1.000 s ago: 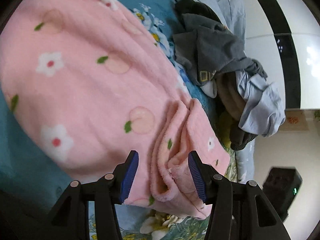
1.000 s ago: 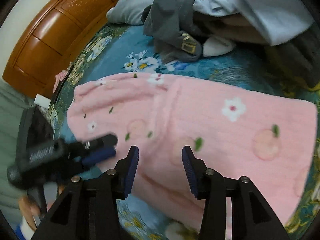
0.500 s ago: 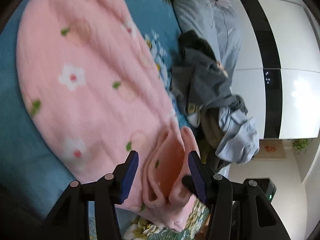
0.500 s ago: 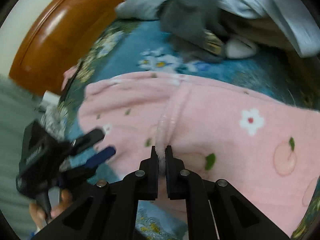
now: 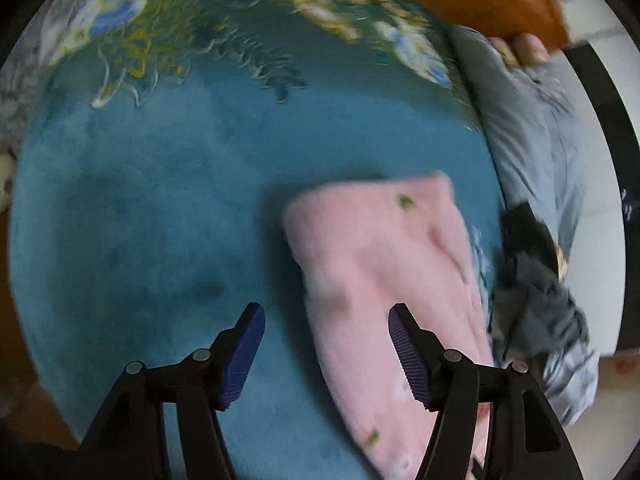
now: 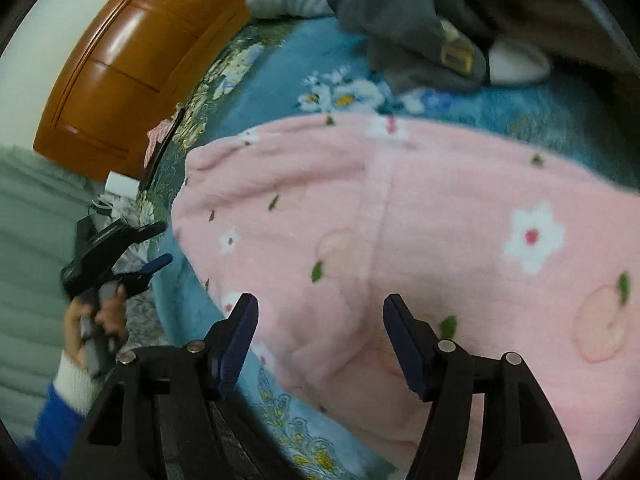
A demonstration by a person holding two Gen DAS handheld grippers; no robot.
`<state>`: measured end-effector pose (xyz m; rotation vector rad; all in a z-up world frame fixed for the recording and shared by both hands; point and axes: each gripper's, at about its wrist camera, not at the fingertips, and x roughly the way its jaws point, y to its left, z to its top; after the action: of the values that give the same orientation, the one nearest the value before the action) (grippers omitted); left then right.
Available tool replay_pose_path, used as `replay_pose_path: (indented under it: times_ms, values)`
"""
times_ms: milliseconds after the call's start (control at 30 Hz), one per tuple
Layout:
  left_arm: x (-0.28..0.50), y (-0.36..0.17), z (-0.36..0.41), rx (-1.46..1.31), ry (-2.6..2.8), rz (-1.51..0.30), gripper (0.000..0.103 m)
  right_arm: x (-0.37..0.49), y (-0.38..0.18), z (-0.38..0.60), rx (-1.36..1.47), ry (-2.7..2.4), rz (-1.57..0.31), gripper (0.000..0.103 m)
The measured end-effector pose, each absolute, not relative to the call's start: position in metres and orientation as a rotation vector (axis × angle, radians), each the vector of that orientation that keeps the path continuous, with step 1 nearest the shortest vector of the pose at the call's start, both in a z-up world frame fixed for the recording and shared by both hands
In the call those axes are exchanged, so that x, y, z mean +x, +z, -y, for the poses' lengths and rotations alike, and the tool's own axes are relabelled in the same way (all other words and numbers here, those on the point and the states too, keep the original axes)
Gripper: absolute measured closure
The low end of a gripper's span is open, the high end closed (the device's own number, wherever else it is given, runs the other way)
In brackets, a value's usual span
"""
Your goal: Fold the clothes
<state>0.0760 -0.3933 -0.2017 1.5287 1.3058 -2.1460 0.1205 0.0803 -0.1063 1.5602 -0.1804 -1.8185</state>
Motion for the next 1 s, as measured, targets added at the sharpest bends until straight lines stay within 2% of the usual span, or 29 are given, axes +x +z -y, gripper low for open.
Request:
replay_pose_path:
  times_ms: [100,200,233,267,333,467,567,733,800,900,1000]
  values:
    - [0.059,-0.227,0.404,1.502,-2.110,-1.400,0.035,0.121,-0.097,-0.086,1.559,-1.841,0.135,0.037]
    - [0.049,-0.236,0.403,1.482,-2.109,-1.381,0.037,0.119,-0.093,-0.091,1.579,-1.875,0.087,0.037]
    - [0.045,-0.237,0.402,1.472,-2.120,-1.365,0.041,0.118,-0.092,-0.093,1.587,-1.887,0.071,0.037]
    - [0.041,-0.235,0.399,1.464,-2.146,-1.338,0.070,0.117,-0.091,-0.095,1.592,-1.899,0.063,0.037]
    - [0.032,-0.225,0.389,1.478,-2.206,-1.223,0.076,0.114,-0.091,-0.100,1.602,-1.921,0.080,0.037]
    - [0.025,-0.187,0.366,1.426,-2.350,-1.035,0.079,0.109,-0.085,-0.111,1.592,-1.956,0.148,0.037]
    - [0.025,-0.128,0.333,1.330,-2.574,-0.907,0.079,0.108,-0.076,-0.121,1.557,-1.999,0.170,0.037]
    - [0.048,-0.014,0.223,1.166,-3.065,-0.533,0.079,0.102,-0.065,-0.158,1.527,-2.084,0.250,0.037]
    - [0.058,0.016,0.170,1.122,-3.225,-0.379,0.079,0.100,-0.058,-0.179,1.505,-2.144,0.283,0.037]
    - [0.075,0.025,0.094,1.174,-3.374,-0.217,0.079,0.099,-0.048,-0.221,1.478,-2.249,0.344,0.037]
    - [0.082,0.003,0.025,1.321,-3.405,-0.072,0.079,0.101,-0.047,-0.271,1.480,-2.335,0.444,0.037]
